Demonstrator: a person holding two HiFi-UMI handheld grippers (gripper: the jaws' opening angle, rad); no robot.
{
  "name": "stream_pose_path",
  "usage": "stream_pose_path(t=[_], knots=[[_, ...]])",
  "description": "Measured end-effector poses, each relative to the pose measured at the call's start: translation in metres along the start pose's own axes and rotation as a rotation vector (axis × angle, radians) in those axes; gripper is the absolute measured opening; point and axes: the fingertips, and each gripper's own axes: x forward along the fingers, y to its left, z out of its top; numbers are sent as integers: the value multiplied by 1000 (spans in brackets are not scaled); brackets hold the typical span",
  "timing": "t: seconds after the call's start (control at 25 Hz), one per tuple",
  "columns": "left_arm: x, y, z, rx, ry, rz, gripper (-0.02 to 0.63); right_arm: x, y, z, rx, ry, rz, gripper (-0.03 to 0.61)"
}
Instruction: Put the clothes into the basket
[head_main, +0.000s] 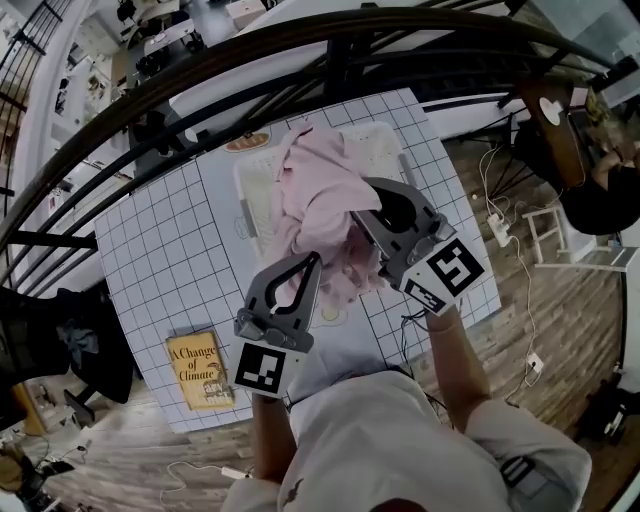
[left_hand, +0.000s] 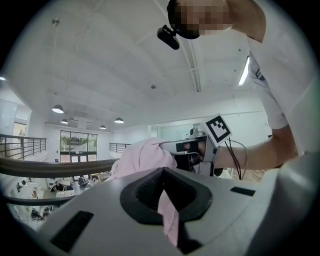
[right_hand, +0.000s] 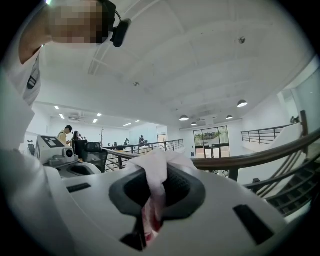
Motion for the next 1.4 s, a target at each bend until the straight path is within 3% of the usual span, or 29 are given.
stream_pose_path(t=[0.68, 1.08, 1.4], knots=[[26, 20, -23, -30, 45, 5, 3, 25, -32, -64, 22, 152, -11, 44], [33, 28, -33, -11, 80, 6, 3, 37, -43, -109, -91, 355, 5, 44], [41, 33, -39, -8, 105, 4, 3, 45, -44, -144, -238, 524, 59, 44]])
